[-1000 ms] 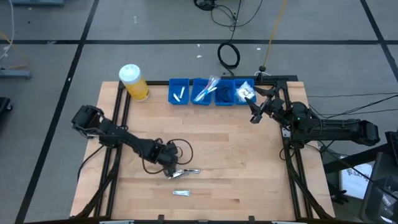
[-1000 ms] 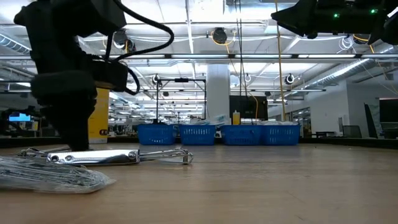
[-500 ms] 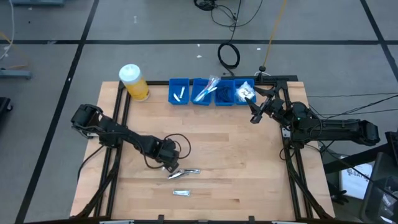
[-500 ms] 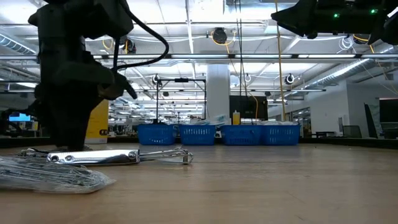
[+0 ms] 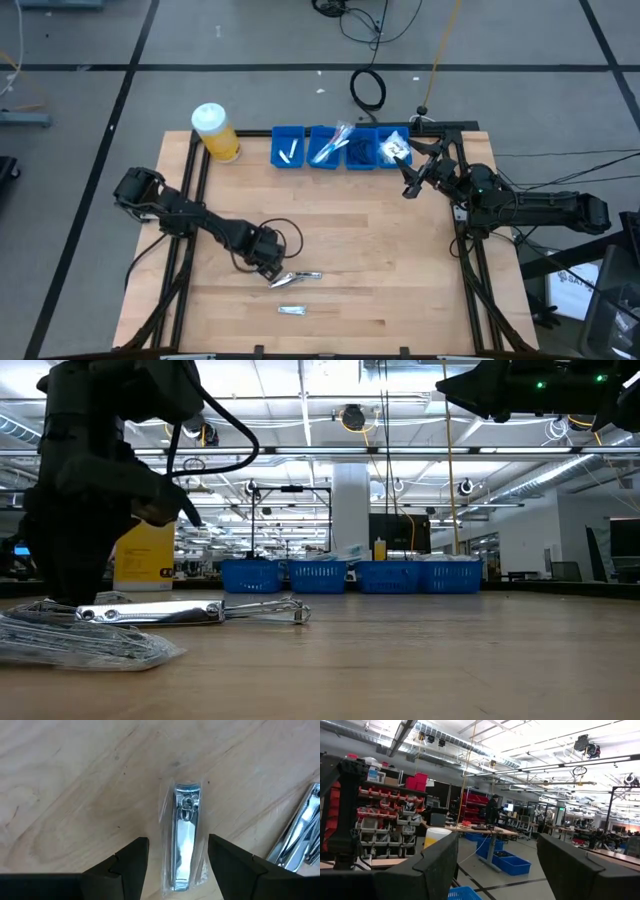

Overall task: Pick & Place Travel size toiletries
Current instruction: Put the silver nail cutter into the left blue basket

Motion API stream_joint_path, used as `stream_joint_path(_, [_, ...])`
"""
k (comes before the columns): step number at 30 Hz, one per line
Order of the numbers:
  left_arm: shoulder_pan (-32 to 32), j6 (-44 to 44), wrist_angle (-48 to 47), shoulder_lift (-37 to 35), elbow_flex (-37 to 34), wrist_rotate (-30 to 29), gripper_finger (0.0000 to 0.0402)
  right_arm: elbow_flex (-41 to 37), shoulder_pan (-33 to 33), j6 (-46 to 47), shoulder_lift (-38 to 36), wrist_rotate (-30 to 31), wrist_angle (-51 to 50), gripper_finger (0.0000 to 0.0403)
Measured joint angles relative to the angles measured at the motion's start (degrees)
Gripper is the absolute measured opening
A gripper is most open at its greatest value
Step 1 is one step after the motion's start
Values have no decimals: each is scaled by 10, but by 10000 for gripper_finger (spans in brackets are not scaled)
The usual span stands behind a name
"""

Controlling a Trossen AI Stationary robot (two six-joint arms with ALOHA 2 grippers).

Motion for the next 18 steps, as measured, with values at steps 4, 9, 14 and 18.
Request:
stream_joint_path(4, [-5, -9, -6, 0, 0, -8, 177, 0, 0, 0, 0, 0, -1, 256])
stream_joint_path(9, [-5, -6, -9, 0, -1, -23, 100, 0, 0, 0, 0, 0, -1, 256])
stream_joint_path(14, [-6, 35, -1, 0, 0, -69, 21, 0, 0, 0, 0, 0, -2, 256])
stream_joint_path(18, [-4, 94, 32, 1, -3, -146, 27, 0, 0, 0, 0, 0, -3, 256])
